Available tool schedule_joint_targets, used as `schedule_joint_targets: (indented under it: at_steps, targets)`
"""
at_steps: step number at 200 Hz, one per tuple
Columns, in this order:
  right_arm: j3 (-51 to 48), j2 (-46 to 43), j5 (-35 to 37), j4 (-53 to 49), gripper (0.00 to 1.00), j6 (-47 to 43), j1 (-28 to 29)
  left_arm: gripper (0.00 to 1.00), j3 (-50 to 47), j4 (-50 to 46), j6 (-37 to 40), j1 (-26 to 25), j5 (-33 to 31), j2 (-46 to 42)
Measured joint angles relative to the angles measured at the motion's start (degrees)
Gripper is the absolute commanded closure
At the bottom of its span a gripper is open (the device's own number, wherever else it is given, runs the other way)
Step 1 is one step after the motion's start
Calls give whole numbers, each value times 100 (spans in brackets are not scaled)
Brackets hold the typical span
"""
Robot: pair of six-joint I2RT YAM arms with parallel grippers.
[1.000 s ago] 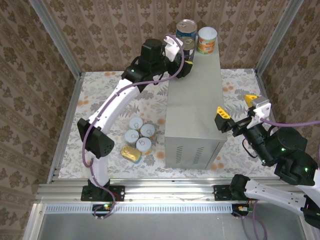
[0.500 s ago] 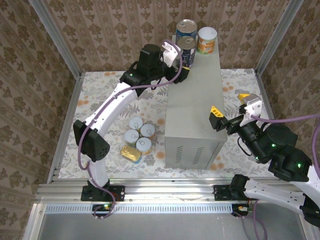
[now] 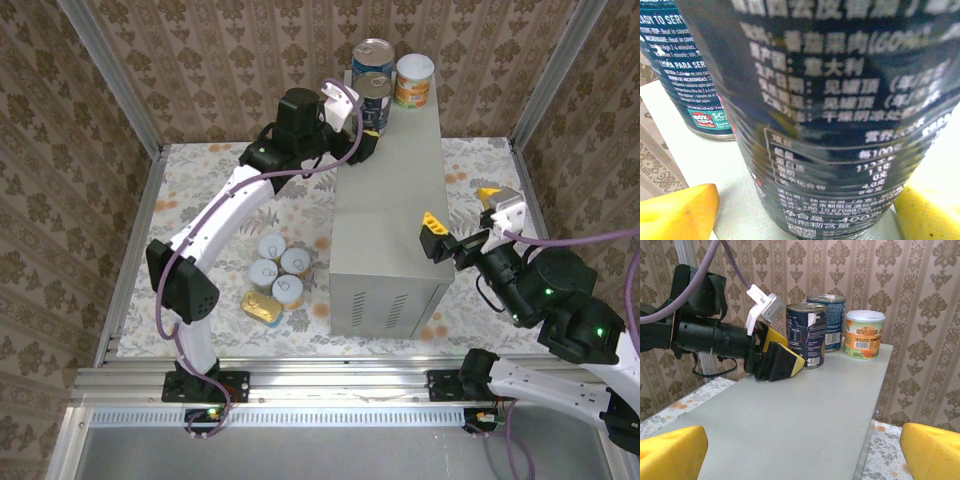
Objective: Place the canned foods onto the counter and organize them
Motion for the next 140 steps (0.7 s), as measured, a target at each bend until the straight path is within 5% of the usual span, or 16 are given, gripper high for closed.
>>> schedule_joint_targets:
  at_steps: [140]
  targets:
    - [-37,-85,2,-2,0,-2,-9,10,269,52,-92,0,4,264]
